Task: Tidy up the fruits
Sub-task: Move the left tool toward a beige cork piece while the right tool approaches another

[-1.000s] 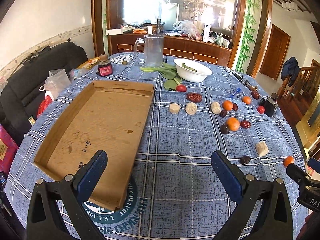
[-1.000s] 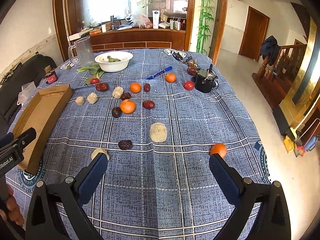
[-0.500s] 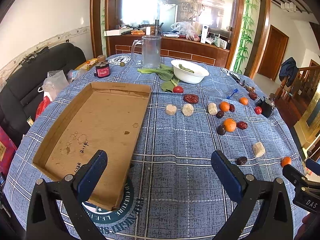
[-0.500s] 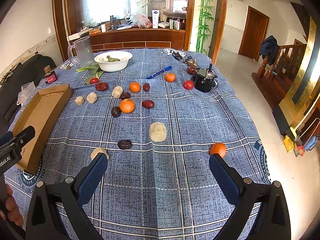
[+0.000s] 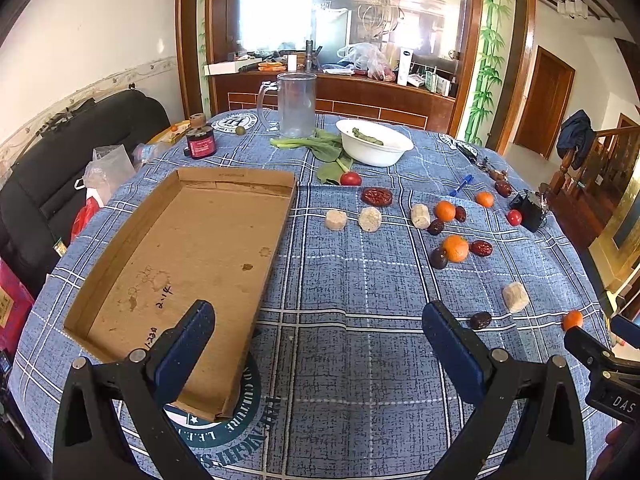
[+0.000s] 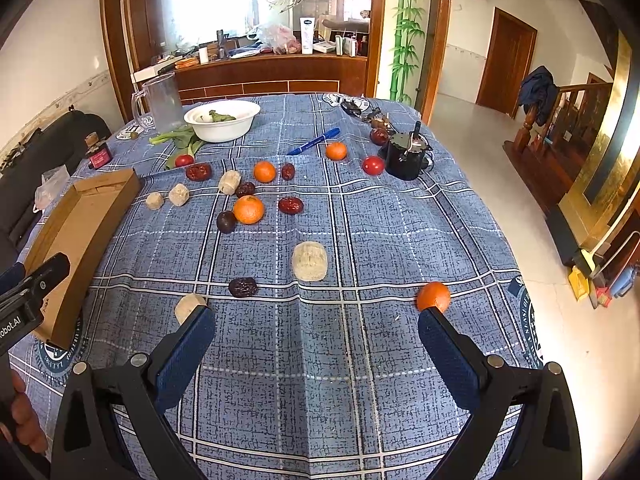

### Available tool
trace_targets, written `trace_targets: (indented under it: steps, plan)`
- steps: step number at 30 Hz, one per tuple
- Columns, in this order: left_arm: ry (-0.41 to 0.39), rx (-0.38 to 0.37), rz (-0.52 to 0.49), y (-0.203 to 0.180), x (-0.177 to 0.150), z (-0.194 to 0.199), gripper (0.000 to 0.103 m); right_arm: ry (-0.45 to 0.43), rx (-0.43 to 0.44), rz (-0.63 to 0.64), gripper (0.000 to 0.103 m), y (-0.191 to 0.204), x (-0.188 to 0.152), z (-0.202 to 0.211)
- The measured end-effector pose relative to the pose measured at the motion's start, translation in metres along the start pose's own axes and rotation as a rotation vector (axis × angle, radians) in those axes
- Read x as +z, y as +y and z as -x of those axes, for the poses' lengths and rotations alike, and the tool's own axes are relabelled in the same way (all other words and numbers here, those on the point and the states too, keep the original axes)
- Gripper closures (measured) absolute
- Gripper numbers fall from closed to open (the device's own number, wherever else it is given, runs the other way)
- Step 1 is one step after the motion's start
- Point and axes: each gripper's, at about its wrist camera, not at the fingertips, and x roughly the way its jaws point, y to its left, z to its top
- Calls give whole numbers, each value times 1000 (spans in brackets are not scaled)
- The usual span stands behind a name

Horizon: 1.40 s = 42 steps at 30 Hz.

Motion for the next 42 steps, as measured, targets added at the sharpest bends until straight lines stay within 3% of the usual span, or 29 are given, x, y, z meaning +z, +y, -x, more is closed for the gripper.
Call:
trace_targets:
  steps: [33, 42]
  plan:
    - [41, -5, -7, -10, -3, -16, 0, 15, 10, -1, 1, -9, 3, -14]
    - [97, -43, -80, -33, -17, -26, 0, 21, -4, -25, 1, -24, 5, -22]
